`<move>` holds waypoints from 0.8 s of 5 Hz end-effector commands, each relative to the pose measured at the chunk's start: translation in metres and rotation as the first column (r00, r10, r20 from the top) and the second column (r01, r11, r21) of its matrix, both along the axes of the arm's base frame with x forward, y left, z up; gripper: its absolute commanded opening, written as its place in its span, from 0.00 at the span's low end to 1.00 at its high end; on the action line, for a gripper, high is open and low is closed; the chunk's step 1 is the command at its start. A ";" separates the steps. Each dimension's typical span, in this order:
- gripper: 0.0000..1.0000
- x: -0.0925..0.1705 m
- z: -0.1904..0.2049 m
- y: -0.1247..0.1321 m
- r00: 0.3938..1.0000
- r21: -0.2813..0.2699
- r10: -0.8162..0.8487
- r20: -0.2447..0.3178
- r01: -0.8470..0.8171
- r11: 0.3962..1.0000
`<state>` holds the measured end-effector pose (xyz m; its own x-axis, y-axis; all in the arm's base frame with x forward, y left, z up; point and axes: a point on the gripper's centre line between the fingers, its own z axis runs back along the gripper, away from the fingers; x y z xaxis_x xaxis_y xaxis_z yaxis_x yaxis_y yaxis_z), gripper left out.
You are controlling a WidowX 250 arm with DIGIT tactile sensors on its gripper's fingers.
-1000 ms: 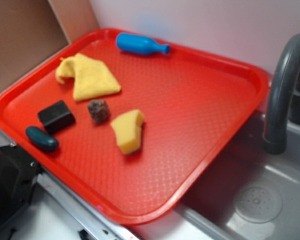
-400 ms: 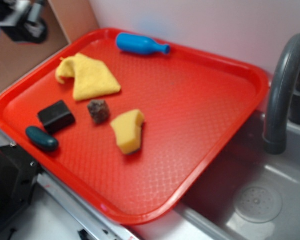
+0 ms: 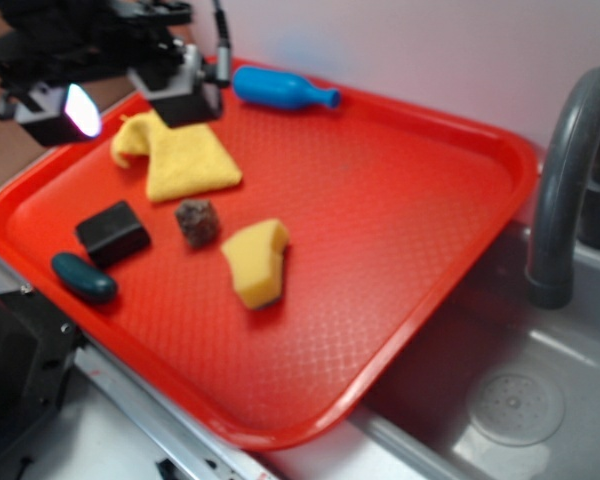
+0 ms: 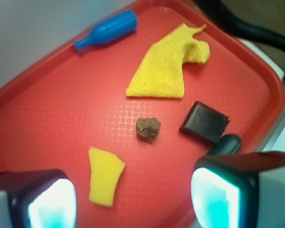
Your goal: Grab the green sponge.
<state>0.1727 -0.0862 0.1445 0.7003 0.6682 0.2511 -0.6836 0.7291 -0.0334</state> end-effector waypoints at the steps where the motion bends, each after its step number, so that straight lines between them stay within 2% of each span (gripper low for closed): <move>1: 1.00 0.017 -0.053 -0.002 0.980 -0.047 0.188 -0.064 -0.192 0.980; 2: 1.00 0.023 -0.079 0.000 0.980 -0.119 0.182 -0.080 -0.191 0.974; 3: 1.00 0.030 -0.105 -0.010 0.990 -0.157 0.101 -0.094 -0.115 0.981; 4: 1.00 0.032 -0.121 -0.015 0.996 -0.157 0.041 -0.085 -0.054 0.986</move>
<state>0.1987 -0.1022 0.0196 0.6760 0.7330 0.0760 -0.7303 0.6801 -0.0646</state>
